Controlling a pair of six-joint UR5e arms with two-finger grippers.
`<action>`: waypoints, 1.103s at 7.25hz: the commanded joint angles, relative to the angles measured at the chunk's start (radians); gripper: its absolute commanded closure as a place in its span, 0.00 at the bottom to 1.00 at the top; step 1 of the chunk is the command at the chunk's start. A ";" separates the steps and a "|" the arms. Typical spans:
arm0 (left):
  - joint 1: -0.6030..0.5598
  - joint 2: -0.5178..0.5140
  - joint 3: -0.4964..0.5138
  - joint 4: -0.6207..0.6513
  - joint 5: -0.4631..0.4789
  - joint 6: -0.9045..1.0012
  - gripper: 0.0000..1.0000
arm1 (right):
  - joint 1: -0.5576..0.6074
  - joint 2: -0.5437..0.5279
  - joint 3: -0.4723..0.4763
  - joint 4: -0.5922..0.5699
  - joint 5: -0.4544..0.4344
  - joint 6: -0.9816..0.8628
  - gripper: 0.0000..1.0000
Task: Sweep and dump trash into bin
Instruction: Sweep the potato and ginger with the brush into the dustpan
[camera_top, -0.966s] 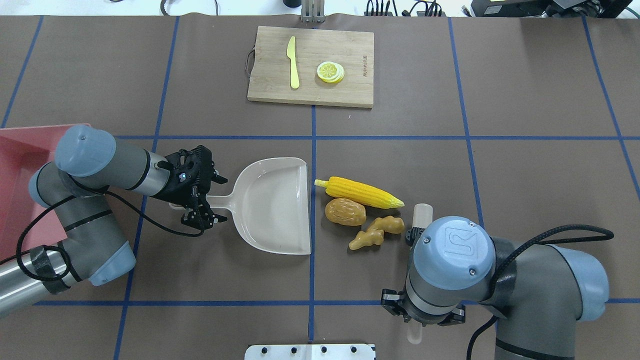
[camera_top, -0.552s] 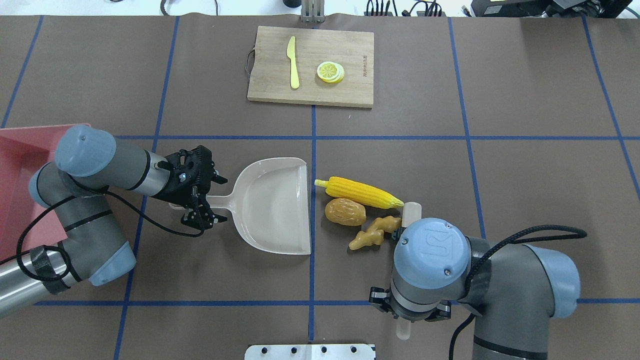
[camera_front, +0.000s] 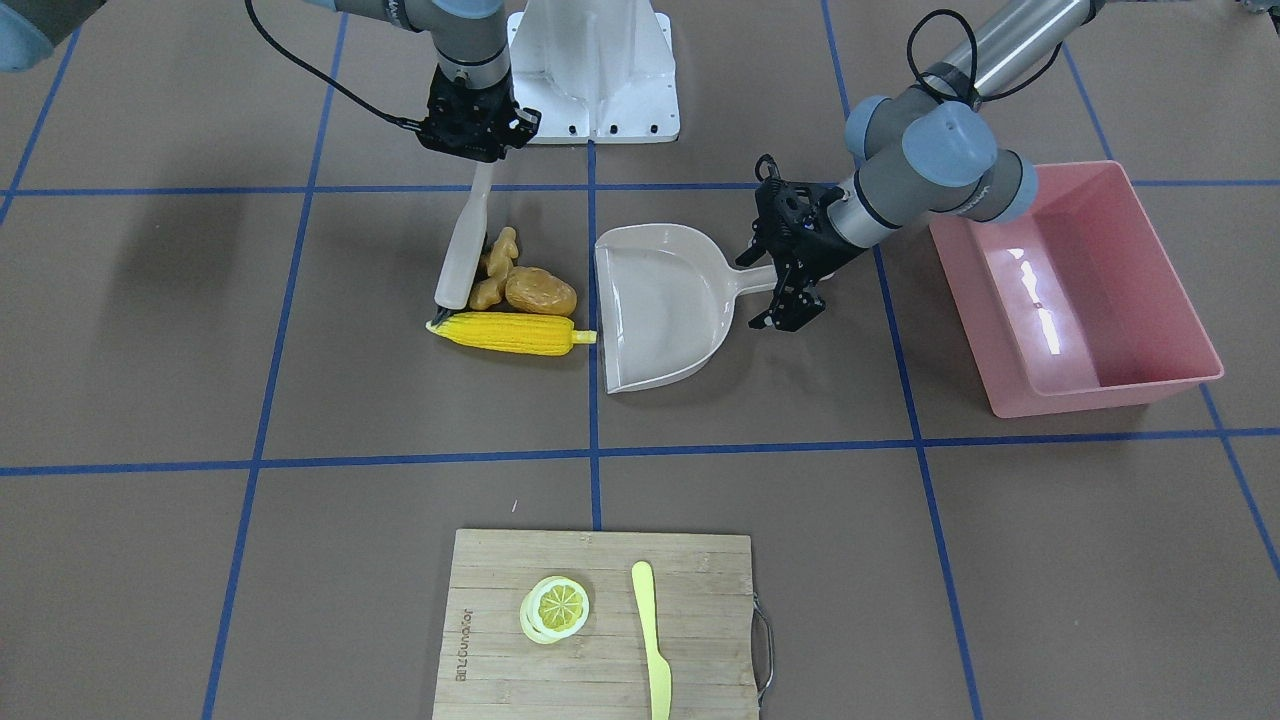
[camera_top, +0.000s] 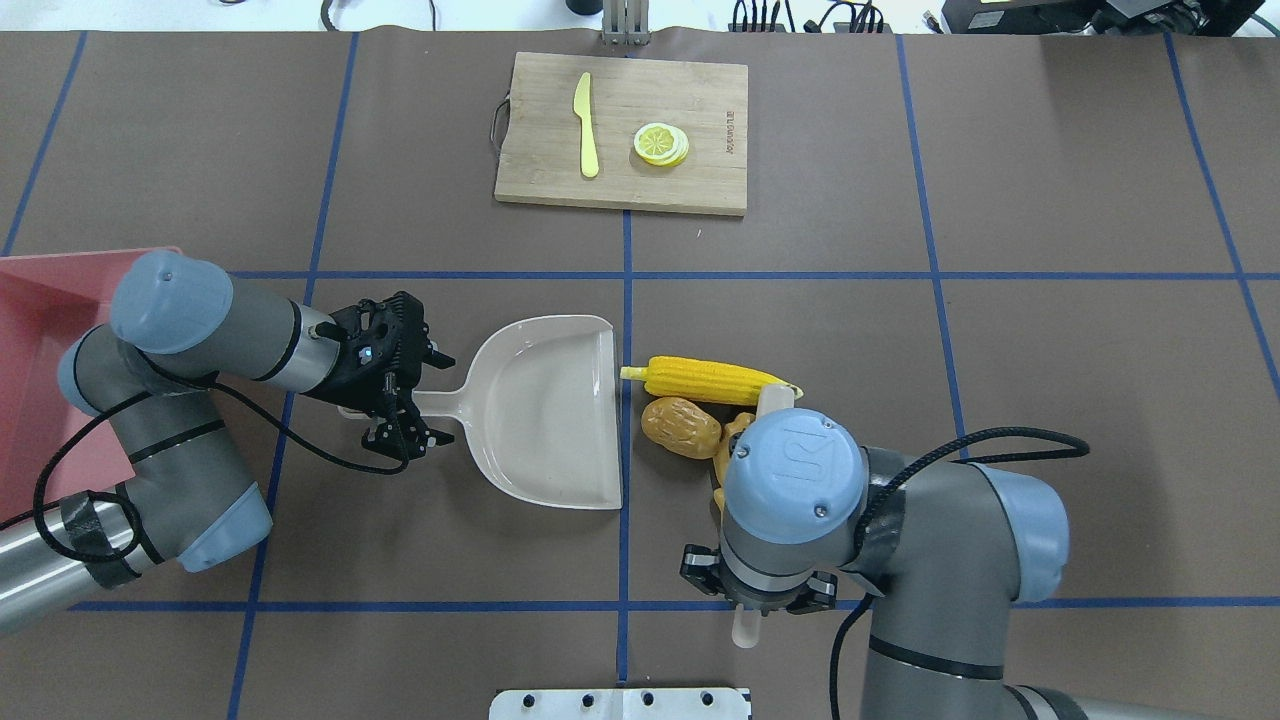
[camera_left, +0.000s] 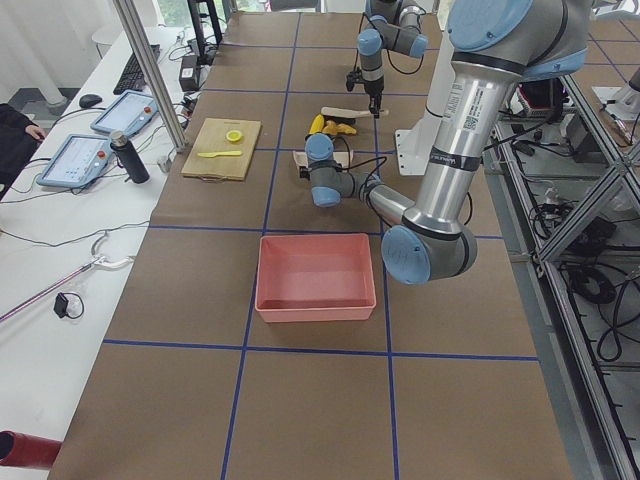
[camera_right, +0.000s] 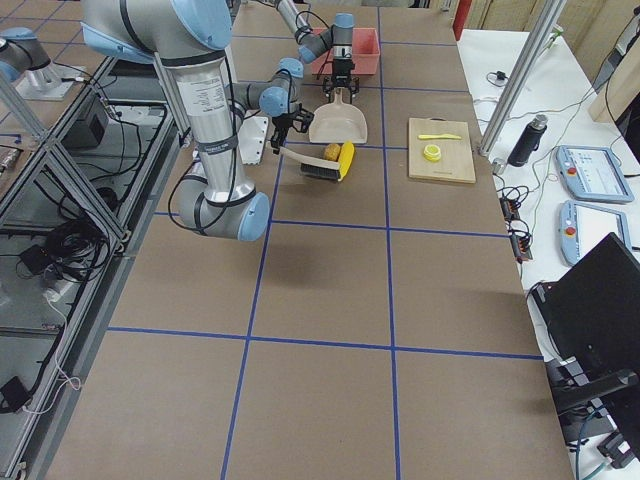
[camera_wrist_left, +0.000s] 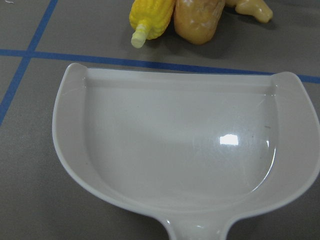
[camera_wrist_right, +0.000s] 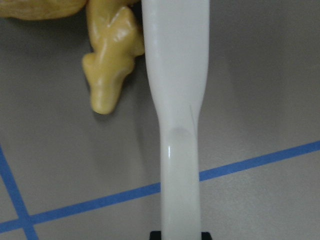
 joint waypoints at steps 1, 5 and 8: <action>0.000 0.000 0.002 0.000 0.000 0.002 0.07 | 0.011 0.092 -0.072 0.003 0.006 0.008 1.00; 0.000 0.000 0.002 0.000 0.000 0.002 0.07 | 0.018 0.278 -0.233 0.009 0.011 0.043 1.00; 0.000 0.000 0.003 0.000 0.000 0.002 0.07 | 0.019 0.342 -0.280 0.038 0.014 0.069 1.00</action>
